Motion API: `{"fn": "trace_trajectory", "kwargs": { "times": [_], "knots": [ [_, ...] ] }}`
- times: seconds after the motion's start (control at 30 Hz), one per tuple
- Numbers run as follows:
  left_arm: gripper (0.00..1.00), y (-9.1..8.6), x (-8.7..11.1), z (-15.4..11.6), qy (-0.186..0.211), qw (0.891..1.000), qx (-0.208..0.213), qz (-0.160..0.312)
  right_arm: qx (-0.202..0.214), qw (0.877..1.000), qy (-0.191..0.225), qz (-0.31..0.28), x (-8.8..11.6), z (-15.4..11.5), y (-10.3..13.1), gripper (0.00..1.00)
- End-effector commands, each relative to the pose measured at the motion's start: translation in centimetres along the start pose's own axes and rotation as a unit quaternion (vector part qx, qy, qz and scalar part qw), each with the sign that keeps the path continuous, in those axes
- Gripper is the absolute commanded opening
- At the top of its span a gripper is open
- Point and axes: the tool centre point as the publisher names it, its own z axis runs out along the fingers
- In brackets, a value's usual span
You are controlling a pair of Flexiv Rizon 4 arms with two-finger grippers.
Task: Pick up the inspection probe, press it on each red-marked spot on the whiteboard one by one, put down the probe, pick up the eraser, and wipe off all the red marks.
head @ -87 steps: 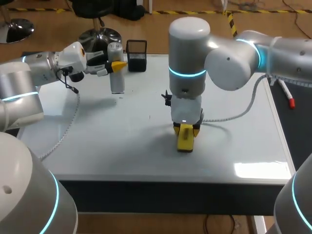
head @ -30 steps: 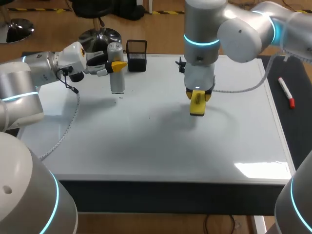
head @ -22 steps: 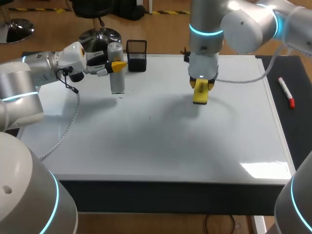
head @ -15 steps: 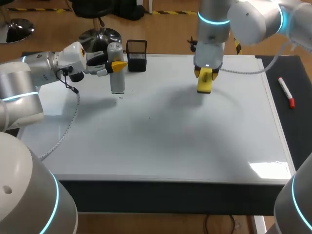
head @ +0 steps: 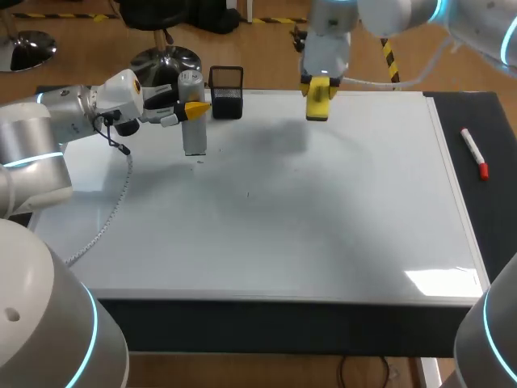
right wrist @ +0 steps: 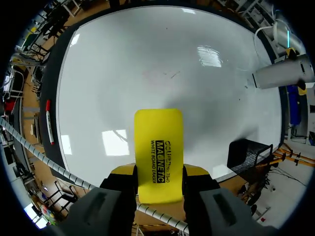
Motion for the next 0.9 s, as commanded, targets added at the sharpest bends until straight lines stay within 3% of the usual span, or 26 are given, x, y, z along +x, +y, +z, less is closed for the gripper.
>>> {"fn": "trace_trajectory", "kwargs": {
  "times": [0.03,0.9],
  "knots": [
    [0.0,-0.04,0.01,0.05,0.0,1.0,0.001,0.001,-0.008,1.0,0.012,-0.007,-1.17,0.31,-0.93,0.0],
    [0.0,-0.04,0.01,0.05,0.0,1.0,0.001,0.001,-0.01,1.0,0.003,0.002,-0.84,0.86,-0.84,0.0]
  ]
}}
